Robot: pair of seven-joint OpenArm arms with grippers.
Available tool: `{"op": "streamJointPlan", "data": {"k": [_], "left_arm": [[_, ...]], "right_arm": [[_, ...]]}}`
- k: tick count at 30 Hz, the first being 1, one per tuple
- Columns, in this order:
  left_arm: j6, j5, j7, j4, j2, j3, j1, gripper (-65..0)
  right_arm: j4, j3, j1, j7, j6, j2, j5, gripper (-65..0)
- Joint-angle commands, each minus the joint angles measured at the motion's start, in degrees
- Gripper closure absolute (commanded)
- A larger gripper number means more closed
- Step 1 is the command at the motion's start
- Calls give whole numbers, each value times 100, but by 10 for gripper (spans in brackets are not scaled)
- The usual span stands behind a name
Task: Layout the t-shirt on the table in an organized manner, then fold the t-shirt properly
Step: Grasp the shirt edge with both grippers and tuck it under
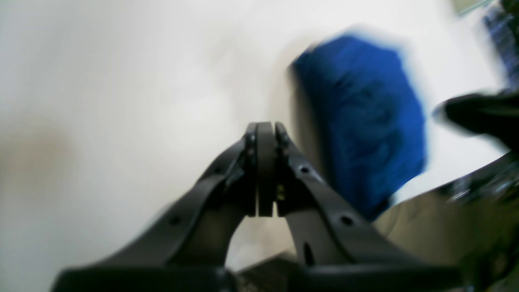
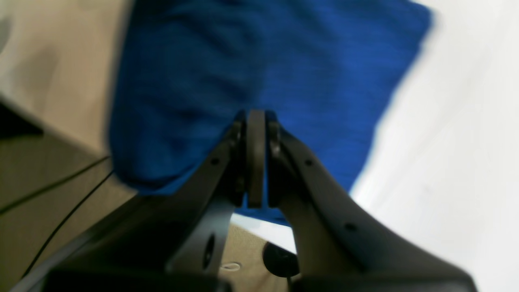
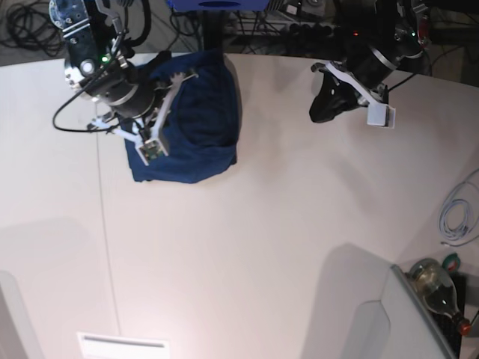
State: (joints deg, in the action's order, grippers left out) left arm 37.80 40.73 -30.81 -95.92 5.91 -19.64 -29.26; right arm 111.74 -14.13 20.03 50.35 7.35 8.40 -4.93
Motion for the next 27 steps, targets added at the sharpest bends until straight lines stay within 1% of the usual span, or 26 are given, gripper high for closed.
{"op": "streamJointPlan", "data": {"k": [1,3,5,6,7,8,10,14,17,21,22,24,27], "left_arm": [[154,301,87,-48,37,34,-41,-61],[220,731,79,128,29,78,-41,-308],[220,890,79,374,20,245,29,-492],[220,898,87,497,2,359,108,-551],[220,898,87,647,-7,518,240,-584],[220,898,87,840,-7,720,354,-594],[220,898,114,1201,-15,1089,556,-592],[220,898,122,1763,-33,1599,882,-592],[220,898,114,2106,-156,1713,1040,-592],[220,890,96,2546,-147,1757,1268,-592],[220,837,96,2686,-156,1757,1348,-592],[220,476,96,2889,-191,1757,1488,-592],[220,-7,87,3126,-385,1757,1664,-592]], "right_arm": [[92,178,32,-98,-1,26,5,-9],[92,468,58,-107,-1,43,5,-9],[92,573,67,-107,7,140,5,-9],[92,591,67,-107,7,184,5,-9],[92,600,67,-107,7,228,5,-9],[92,600,67,-107,7,272,5,-9],[92,600,67,-107,7,280,5,-9],[92,600,67,-107,7,368,5,-9],[92,609,58,-107,7,368,5,-9],[92,609,32,-116,7,368,5,-9],[92,626,23,-116,7,368,5,-9],[92,793,23,-116,7,324,5,-9],[92,916,23,-116,7,324,5,-9]]}}
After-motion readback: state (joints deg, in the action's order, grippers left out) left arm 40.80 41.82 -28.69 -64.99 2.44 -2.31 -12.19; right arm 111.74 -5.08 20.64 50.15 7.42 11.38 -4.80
